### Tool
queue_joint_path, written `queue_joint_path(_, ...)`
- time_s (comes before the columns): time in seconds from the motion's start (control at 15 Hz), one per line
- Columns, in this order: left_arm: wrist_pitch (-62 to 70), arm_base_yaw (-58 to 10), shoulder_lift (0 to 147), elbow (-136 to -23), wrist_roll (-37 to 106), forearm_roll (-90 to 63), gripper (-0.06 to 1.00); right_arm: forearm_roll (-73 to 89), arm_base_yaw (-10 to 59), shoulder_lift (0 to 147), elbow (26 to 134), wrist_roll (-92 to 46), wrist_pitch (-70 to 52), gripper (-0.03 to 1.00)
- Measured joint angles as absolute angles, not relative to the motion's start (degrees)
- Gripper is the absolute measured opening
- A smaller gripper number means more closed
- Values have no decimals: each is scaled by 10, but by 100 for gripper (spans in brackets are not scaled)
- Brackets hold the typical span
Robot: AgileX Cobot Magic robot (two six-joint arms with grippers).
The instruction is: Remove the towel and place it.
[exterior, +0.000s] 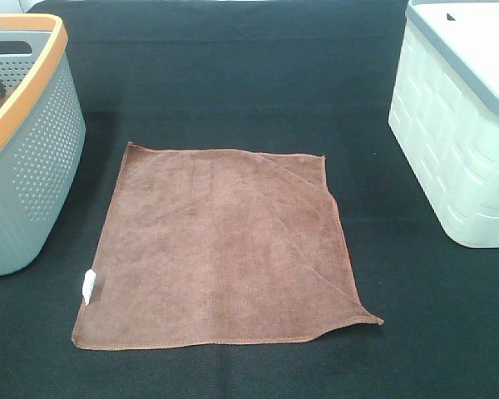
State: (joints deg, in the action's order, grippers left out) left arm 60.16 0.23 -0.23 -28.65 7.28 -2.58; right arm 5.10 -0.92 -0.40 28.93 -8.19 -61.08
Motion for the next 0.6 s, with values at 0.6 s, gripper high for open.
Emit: queue_joint_path(0.6, 602, 4, -2, -286, 73, -26, 76, 51, -9, -4, 289, -82, -611, 76)
